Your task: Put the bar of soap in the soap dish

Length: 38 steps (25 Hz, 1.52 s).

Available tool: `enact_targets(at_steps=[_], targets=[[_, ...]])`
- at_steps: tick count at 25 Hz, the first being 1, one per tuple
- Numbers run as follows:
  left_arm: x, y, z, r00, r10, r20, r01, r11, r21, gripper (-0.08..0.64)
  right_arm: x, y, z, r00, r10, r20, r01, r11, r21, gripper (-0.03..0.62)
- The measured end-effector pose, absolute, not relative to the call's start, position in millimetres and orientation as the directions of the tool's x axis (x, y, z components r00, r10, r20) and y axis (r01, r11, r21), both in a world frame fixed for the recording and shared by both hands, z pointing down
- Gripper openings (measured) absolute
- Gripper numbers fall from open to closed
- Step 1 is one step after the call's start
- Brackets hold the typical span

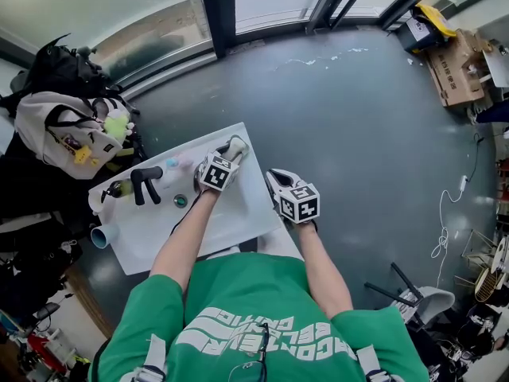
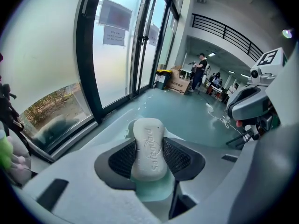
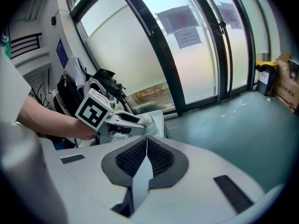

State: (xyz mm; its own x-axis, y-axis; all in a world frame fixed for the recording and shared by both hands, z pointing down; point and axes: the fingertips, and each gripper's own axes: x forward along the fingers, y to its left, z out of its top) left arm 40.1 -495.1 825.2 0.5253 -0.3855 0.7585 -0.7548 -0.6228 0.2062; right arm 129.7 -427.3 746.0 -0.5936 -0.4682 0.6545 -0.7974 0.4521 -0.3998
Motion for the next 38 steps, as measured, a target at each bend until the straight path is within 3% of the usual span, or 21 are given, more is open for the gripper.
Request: enact_targets(at_steps=[10, 20, 30, 38], targets=[[36.8, -493.9, 828.6, 0.504, -0.383, 0.774, -0.757, -0.627, 0.183, 0.178, 134.4, -426.5, 745.2, -0.589, -0.474, 0.654, -0.802, 0.444, -0.401, 0.015], [34.5, -492.5, 793.1, 0.543, -0.469, 0.697, -0.762, -0.624, 0.174, 0.167, 129.3, -422.5, 732.4, -0.590, -0.494, 0.638, -0.801, 0.455, -0.388, 0.015], [28.6, -468.0, 728.8, 0.599, -0.562, 0.571, -0.766, -0.611, 0.201, 0.060, 106.7, -417.6, 694.2, -0.594, -0.542, 0.595, -0.799, 0.487, -0.354, 0.015], [1.6, -443.4, 674.0, 0.622, -0.637, 0.455, -0.774, -0.589, 0.234, 0.014, 73.6, -401.5, 654.2, -0.598, -0.588, 0.544, -0.795, 0.521, -0.310, 0.015]])
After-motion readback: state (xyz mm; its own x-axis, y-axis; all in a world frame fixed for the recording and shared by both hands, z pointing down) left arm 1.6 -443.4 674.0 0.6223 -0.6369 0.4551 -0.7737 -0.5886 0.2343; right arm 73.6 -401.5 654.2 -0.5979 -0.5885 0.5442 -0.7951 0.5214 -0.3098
